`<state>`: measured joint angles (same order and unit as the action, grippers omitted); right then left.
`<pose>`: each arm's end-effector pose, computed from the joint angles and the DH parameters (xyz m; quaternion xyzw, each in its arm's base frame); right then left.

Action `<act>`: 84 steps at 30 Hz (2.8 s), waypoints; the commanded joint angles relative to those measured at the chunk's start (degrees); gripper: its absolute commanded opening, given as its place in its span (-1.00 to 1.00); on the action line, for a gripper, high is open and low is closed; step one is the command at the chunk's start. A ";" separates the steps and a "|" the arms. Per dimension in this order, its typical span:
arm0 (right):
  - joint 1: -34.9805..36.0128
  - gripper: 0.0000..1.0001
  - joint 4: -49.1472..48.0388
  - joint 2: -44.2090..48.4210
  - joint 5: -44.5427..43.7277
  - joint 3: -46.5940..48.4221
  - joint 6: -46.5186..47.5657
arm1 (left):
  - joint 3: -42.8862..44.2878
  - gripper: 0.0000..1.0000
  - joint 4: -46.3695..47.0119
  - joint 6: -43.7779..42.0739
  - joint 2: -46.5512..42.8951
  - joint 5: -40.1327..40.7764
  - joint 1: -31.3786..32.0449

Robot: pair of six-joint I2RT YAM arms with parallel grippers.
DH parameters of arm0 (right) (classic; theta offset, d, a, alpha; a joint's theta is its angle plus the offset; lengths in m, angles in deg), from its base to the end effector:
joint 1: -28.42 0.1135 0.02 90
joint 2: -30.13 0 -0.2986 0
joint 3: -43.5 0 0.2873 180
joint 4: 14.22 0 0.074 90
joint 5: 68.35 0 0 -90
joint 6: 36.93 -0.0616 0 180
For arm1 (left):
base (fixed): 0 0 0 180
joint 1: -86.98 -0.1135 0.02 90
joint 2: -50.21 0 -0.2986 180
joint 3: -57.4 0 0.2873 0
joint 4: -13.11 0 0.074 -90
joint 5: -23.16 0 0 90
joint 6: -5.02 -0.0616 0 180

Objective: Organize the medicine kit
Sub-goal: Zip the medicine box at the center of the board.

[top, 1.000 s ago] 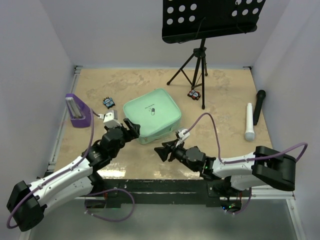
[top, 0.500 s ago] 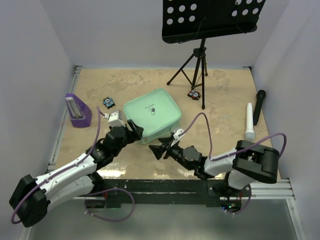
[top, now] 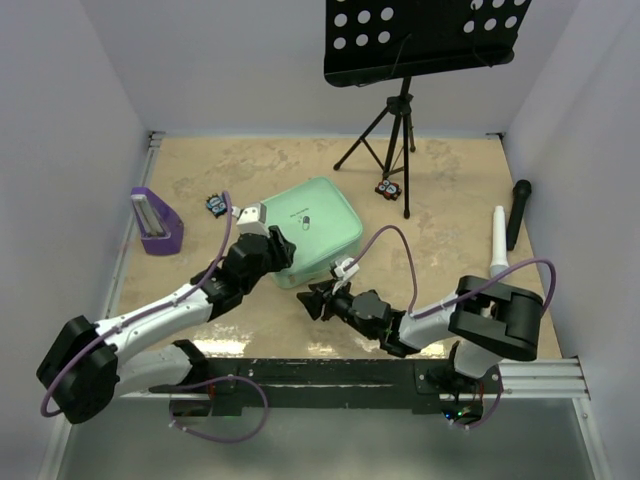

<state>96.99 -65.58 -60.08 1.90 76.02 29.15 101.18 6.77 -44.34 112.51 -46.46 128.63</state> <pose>0.1311 0.2771 0.1547 -0.1730 0.7225 0.3863 0.5467 0.2184 -0.1655 0.2312 -0.0879 0.8302 -0.2363 0.4971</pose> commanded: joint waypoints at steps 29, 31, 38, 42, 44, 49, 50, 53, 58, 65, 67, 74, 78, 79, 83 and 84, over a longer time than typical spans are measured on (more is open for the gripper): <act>-2.48 -0.08 -11.29 -9.01 2.35 5.10 3.44 | -5.44 -0.18 9.14 1.81 12.58 -3.95 -1.31; -2.48 -0.09 -11.46 -9.71 2.17 5.46 3.27 | -5.71 -0.19 9.40 1.90 12.84 -3.95 -1.31; -2.57 -0.15 -12.61 -12.44 1.64 6.95 3.00 | -6.59 -0.20 9.75 2.42 13.19 -4.30 -1.31; -2.83 -0.18 -12.78 -13.32 0.85 7.57 2.83 | -6.85 -0.21 9.93 2.60 13.19 -4.38 -1.31; -3.01 -0.20 -13.05 -13.50 0.50 7.83 2.65 | -6.94 -0.21 9.75 2.60 13.19 -4.39 -1.31; -3.18 -0.26 -12.79 -14.55 0.15 8.97 2.48 | -7.38 -0.21 10.10 2.77 13.19 -4.56 -1.39; -3.27 -0.27 -12.96 -14.81 0.15 9.24 2.30 | -7.47 -0.21 10.10 2.86 13.19 -4.56 -1.39; -3.27 -0.33 -12.78 -15.52 -0.12 9.76 1.95 | -7.64 -0.22 10.28 2.86 13.19 -4.65 -1.39; -3.36 -0.42 -11.91 -15.78 -0.99 10.20 1.34 | -7.73 -0.23 10.28 2.86 13.19 -4.74 -1.31; -3.45 -0.54 -11.38 -15.78 -2.84 10.20 -0.16 | -7.91 -0.24 10.54 2.86 13.11 -5.09 -1.39; -3.54 -0.56 -11.46 -15.87 -3.45 10.20 -0.77 | -7.91 -0.24 10.63 2.86 13.11 -5.09 -1.39; -3.62 -0.74 -10.76 -15.87 -4.25 10.64 -1.56 | -7.99 -0.25 10.72 2.77 13.02 -5.26 -1.31; -3.62 -0.88 -10.23 -15.69 -4.60 10.64 -2.09 | -8.00 -0.25 10.72 2.86 12.93 -5.35 -1.31; -3.71 -0.95 -10.23 -15.69 -4.60 10.56 -2.01 | -8.17 -0.25 10.72 3.04 12.84 -5.35 -1.39; -3.71 -1.00 -8.84 -15.26 -4.95 10.56 -2.79 | -8.00 -0.25 10.55 2.95 12.32 -5.27 -1.39; -3.63 -1.00 -8.22 -15.08 -5.12 10.73 -2.97 | -7.99 -0.26 10.37 3.04 12.14 -5.18 -1.31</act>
<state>94.37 -74.06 -76.02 0.83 84.96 26.94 95.80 25.35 -42.06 123.55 -49.63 127.23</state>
